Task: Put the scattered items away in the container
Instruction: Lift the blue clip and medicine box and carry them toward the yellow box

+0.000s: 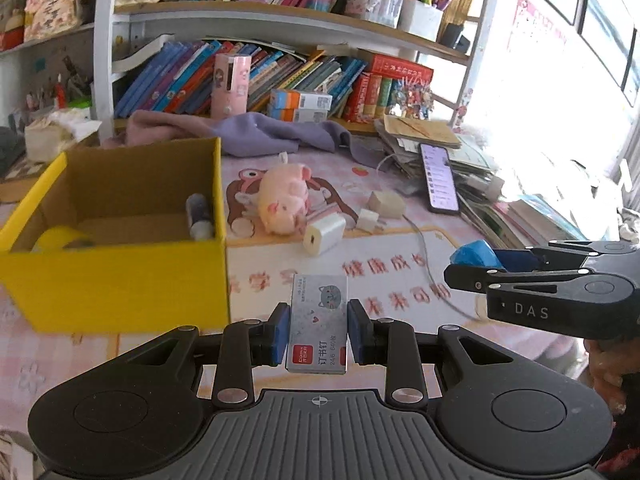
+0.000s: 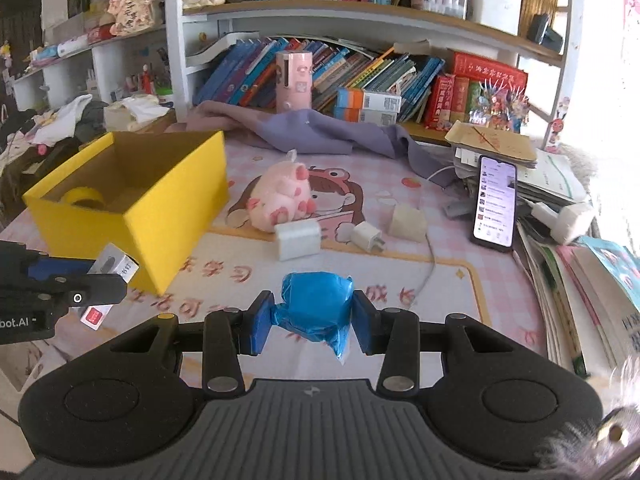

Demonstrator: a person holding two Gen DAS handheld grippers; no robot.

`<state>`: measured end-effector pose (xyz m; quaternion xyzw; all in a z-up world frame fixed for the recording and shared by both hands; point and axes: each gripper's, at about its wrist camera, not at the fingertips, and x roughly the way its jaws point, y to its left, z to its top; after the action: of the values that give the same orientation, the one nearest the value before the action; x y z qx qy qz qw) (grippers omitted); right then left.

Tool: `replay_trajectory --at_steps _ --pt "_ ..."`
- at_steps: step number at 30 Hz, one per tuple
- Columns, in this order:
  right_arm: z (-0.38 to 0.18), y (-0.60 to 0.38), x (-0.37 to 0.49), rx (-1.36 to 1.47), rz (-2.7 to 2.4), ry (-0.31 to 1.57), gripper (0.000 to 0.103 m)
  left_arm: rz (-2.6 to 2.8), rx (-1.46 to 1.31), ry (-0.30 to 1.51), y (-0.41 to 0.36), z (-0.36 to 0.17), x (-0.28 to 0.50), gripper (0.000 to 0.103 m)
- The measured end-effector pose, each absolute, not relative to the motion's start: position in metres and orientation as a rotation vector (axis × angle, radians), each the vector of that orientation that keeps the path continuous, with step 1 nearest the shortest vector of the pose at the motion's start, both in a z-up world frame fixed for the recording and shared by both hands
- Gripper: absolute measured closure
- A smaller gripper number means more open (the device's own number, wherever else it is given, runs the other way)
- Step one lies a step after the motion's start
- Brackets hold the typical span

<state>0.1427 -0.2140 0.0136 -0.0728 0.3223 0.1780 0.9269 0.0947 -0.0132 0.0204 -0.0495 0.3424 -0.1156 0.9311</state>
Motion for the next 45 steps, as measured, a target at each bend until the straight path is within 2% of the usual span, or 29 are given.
replay_trajectory --at_steps 9,15,31,45 --pt "0.003 -0.178 0.076 -0.118 0.375 0.699 0.064 -0.265 -0.086 0.729 0.019 0.018 0.037 0.074" --pt "0.002 -0.151 0.059 -0.119 0.436 0.737 0.064 -0.234 -0.107 0.721 0.042 0.019 0.014 0.074" --pt "0.011 -0.074 0.031 -0.265 0.667 0.699 0.064 -0.086 -0.181 0.687 0.101 0.021 -0.025 0.074" --pt "0.023 -0.028 0.053 -0.327 0.754 0.628 0.064 -0.035 -0.197 0.648 0.126 0.030 -0.001 0.074"
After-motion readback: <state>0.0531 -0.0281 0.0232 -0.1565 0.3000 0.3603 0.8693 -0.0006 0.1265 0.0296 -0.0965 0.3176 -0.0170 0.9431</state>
